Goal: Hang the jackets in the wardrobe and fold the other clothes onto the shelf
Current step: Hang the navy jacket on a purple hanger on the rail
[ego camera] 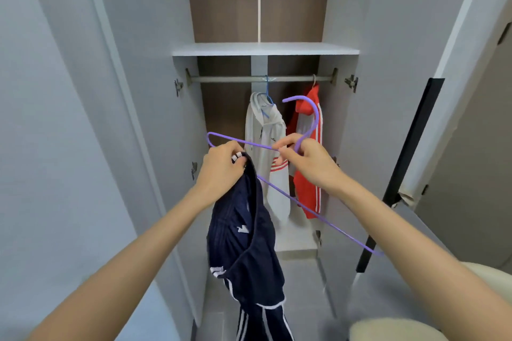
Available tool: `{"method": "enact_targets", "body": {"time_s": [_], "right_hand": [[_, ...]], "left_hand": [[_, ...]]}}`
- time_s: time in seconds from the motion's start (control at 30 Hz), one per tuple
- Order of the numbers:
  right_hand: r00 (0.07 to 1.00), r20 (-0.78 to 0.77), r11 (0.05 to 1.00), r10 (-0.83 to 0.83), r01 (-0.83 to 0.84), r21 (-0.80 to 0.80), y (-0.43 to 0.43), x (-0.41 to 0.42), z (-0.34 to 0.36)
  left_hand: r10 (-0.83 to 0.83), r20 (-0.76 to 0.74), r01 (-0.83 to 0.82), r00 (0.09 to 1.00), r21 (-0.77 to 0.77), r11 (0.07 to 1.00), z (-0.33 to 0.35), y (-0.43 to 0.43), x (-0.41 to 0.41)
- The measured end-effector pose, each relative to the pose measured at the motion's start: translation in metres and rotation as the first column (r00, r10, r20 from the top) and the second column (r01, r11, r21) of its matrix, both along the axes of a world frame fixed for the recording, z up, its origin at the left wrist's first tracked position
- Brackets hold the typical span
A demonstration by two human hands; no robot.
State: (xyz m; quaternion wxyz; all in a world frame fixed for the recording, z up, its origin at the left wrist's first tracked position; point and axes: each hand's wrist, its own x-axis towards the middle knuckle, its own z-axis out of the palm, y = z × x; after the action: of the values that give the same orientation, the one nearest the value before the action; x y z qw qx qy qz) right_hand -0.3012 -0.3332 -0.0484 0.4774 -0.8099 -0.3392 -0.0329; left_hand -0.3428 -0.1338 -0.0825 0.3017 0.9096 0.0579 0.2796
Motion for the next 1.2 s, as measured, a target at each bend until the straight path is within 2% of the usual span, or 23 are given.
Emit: {"method": "enact_targets", "body": {"time_s": [0.1, 0.23, 0.33, 0.47, 0.67, 0.8, 0.9, 1.0, 1.1, 1.2], "right_hand": [[0.998, -0.059, 0.998, -0.017, 0.013, -0.066, -0.016, 0.006, -0.006], [0.989, -0.118, 0.989, -0.092, 0.077, -0.13, -0.037, 0.01, -0.017], [0.961, -0.237, 0.988, -0.143, 0.126, -0.085, -0.048, 0.006, -0.023], [0.871, -0.478, 0.991, -0.115, 0.13, 0.0, -0.058, -0.001, -0.024], [0.811, -0.578, 0.994, -0.087, 0.109, 0.003, -0.052, -0.013, -0.03], [0.82, -0.563, 0.991, -0.104, 0.135, 0.013, -0.048, -0.01, -0.031], [0.896, -0.411, 0.986, -0.166, 0.152, -0.067, -0.044, -0.004, -0.031], [0.951, -0.239, 0.976, -0.198, 0.169, -0.139, -0.037, -0.001, -0.036], [0.958, -0.176, 0.97, -0.225, 0.203, -0.133, -0.035, 0.001, -0.046], [0.962, -0.126, 0.97, -0.241, 0.235, -0.062, -0.039, 0.0, -0.05]], "left_hand": [[0.067, -0.128, -0.07, 0.99, -0.018, 0.997, -0.016, 0.022, 0.012], [0.128, -0.204, -0.138, 0.971, -0.039, 0.99, -0.035, 0.035, 0.028], [0.196, -0.248, -0.221, 0.949, -0.079, 0.972, -0.043, 0.042, 0.038], [0.256, -0.268, -0.289, 0.929, -0.092, 0.953, -0.051, 0.049, 0.049], [0.251, -0.245, -0.275, 0.936, -0.067, 0.959, -0.05, 0.037, 0.063], [0.194, -0.205, -0.203, 0.959, -0.02, 0.979, -0.05, 0.027, 0.067], [0.136, -0.174, -0.148, 0.975, -0.058, 0.987, -0.046, 0.017, 0.067], [0.013, -0.115, -0.025, 0.993, -0.103, 0.994, -0.035, -0.002, 0.067], [-0.146, -0.061, 0.136, 0.987, -0.15, 0.979, -0.021, -0.024, 0.062], [-0.258, 0.002, 0.255, 0.966, -0.158, 0.954, -0.014, -0.042, 0.053]]}}
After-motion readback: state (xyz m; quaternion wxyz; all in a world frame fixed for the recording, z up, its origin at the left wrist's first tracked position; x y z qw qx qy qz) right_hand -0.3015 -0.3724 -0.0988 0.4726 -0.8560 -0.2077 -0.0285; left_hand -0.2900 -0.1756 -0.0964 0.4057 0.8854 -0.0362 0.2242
